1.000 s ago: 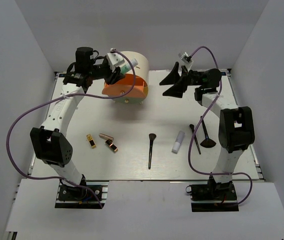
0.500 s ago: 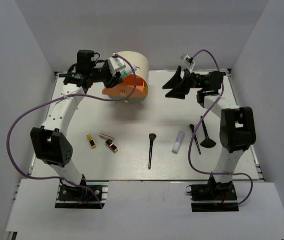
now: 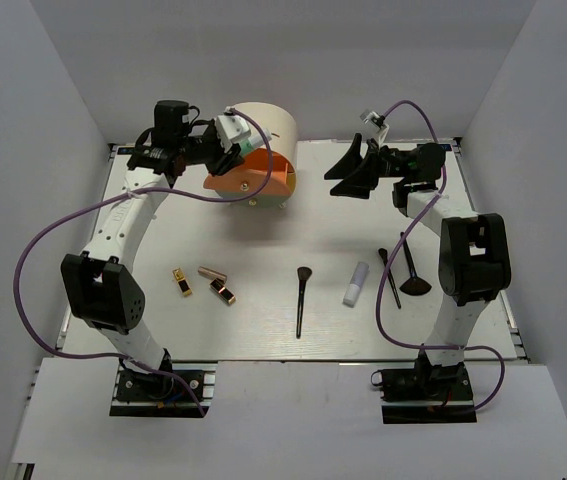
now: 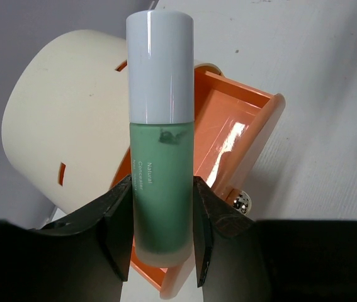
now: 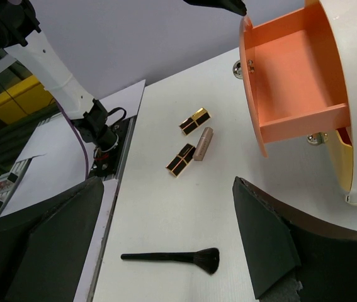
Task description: Organize the makeup
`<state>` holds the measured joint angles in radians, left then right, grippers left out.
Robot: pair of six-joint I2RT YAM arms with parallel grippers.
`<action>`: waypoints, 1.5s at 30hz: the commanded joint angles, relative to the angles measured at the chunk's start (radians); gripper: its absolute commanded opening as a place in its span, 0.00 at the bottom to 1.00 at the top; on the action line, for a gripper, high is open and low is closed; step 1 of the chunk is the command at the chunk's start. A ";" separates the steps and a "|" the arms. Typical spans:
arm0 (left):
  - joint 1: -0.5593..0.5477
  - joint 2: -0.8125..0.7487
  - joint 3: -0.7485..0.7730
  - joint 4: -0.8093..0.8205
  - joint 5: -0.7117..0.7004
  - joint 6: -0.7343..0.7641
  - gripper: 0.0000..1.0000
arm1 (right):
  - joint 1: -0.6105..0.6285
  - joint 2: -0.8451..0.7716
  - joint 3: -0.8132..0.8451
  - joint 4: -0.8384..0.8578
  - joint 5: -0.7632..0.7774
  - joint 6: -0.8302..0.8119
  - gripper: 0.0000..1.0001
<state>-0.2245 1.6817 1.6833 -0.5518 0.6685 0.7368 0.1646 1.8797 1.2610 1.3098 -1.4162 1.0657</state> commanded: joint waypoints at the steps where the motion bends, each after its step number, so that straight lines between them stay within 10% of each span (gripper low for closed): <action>1: -0.004 -0.010 -0.008 0.024 -0.001 0.012 0.36 | -0.005 -0.047 -0.002 0.336 0.013 0.007 0.89; 35: -0.013 -0.010 -0.042 0.076 -0.087 -0.005 0.54 | -0.007 -0.044 -0.002 0.358 0.023 0.020 0.89; 45: -0.013 -0.141 -0.124 0.401 -0.231 -0.247 0.60 | -0.010 -0.027 0.035 0.296 -0.052 -0.033 0.89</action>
<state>-0.2333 1.6543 1.6054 -0.3241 0.5076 0.6155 0.1627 1.8797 1.2602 1.3098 -1.4261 1.0645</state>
